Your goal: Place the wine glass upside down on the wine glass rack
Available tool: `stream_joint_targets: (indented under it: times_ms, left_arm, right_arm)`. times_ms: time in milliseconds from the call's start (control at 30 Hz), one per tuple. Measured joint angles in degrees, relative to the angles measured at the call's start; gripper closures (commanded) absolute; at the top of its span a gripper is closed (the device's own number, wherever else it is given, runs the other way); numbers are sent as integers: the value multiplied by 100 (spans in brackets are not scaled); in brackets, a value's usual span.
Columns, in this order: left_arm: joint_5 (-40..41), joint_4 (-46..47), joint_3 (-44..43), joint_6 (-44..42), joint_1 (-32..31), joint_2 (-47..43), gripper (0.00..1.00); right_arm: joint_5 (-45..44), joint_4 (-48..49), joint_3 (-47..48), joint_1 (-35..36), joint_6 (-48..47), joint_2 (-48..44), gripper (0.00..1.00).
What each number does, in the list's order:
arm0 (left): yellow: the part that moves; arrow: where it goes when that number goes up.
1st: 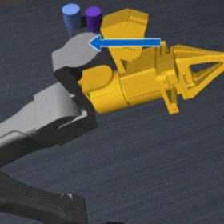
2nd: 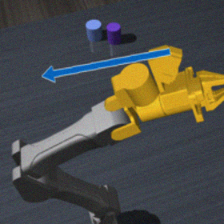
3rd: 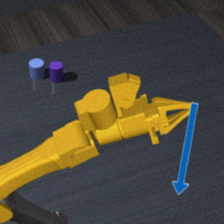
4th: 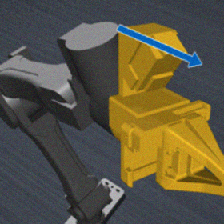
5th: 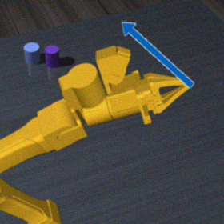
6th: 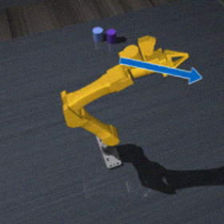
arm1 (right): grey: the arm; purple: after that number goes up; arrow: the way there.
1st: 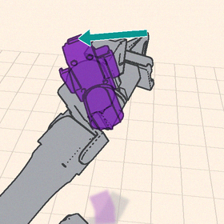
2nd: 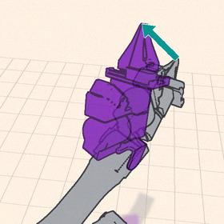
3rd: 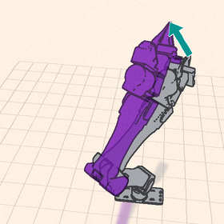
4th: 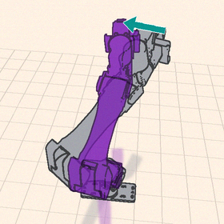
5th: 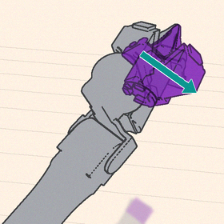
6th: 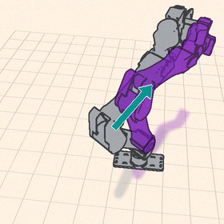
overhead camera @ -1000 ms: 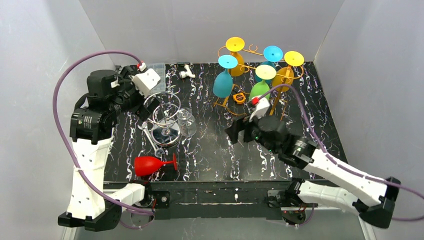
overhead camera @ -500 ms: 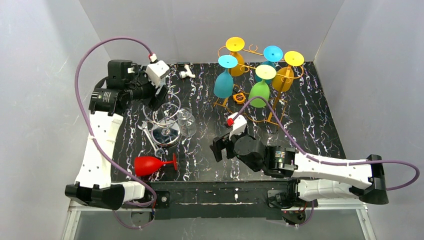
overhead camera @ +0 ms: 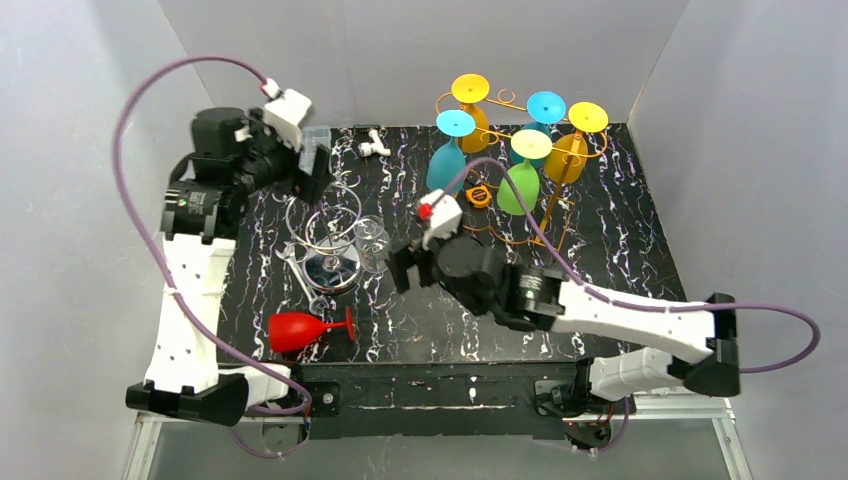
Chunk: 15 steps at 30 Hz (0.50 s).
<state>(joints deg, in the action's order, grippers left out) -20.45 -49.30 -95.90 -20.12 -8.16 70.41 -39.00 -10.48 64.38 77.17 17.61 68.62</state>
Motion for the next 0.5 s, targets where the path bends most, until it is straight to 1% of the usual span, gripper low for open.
stream_joint_targets:
  times_ms: [100, 200, 333, 500]
  left_arm:
    - [372, 275, -667, 463, 142, -2, 2]
    - [640, 459, -1252, 726, 490, -46, 2]
    - [761, 540, -1078, 778, 1029, -313, 2]
    - [866, 466, -695, 796, 1674, -286, 2]
  right_arm:
    - [422, 42, 949, -225, -238, 763, 3]
    - [938, -15, 1781, -472, -422, 1447, 6]
    - [1598, -173, 3023, -704, -625, 2463, 10]
    - [2385, -350, 4109, -833, -750, 3495, 14]
